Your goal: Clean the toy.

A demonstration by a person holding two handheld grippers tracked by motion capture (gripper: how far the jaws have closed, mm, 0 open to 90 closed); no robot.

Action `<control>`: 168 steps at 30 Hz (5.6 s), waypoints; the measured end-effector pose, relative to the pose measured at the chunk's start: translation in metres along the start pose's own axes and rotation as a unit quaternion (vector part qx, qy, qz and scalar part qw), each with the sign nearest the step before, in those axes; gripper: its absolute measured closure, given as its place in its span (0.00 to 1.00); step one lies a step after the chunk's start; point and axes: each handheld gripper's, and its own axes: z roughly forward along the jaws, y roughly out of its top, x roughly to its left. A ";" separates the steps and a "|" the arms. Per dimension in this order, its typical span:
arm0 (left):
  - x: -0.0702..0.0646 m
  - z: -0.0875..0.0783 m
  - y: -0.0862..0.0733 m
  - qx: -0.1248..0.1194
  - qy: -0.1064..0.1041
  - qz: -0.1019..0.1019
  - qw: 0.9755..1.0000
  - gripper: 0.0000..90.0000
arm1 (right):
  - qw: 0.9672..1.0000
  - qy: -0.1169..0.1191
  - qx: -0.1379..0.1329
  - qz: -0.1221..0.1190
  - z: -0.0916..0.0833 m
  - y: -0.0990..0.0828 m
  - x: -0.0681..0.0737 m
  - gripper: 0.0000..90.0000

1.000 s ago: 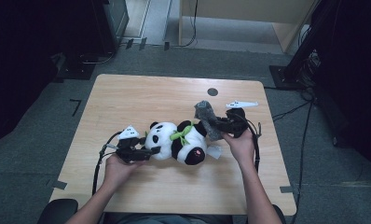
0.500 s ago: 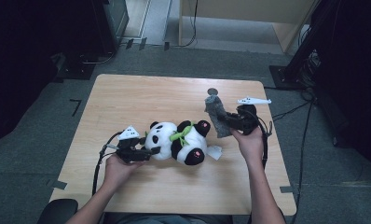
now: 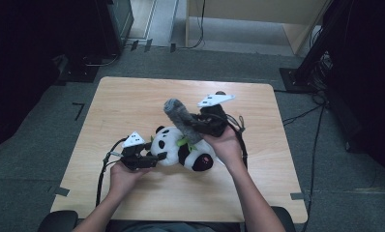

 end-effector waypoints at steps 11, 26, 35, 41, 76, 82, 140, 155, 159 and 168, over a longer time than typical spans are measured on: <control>-0.004 0.000 0.000 0.003 0.015 0.000 1.000 0.38 | 0.993 0.057 0.103 -0.030 0.073 -0.013 0.026 0.86; 0.000 0.001 -0.003 0.008 0.008 -0.007 1.000 0.42 | 0.992 0.054 0.118 0.005 0.057 -0.027 -0.005 0.87; 0.000 0.001 -0.002 0.006 0.005 -0.009 1.000 0.41 | 0.991 0.016 0.126 0.029 0.041 -0.033 -0.031 0.87; 0.002 0.001 -0.003 0.002 0.000 -0.011 1.000 0.41 | 0.993 -0.005 0.110 0.041 0.031 -0.035 -0.042 0.87; -0.003 0.000 -0.004 -0.013 0.006 -0.018 1.000 0.40 | 0.990 0.082 0.111 -0.023 0.082 -0.016 0.023 0.87; -0.003 0.000 -0.004 -0.008 0.006 -0.012 1.000 0.40 | 0.991 0.074 0.109 -0.024 0.078 -0.017 0.017 0.87; -0.002 0.004 0.000 0.000 0.007 -0.014 1.000 0.41 | 0.988 0.044 0.147 -0.036 0.059 -0.030 0.036 0.90; -0.001 0.004 0.002 0.002 0.003 -0.015 1.000 0.41 | 0.988 0.007 0.153 -0.007 0.008 -0.042 0.008 0.90; 0.000 0.004 0.003 0.001 0.002 -0.015 1.000 0.41 | 0.989 -0.002 0.148 -0.002 0.002 -0.042 0.004 0.90; -0.002 0.004 0.003 0.002 0.003 -0.014 1.000 0.40 | 0.995 -0.028 0.090 0.024 -0.018 -0.032 -0.007 0.90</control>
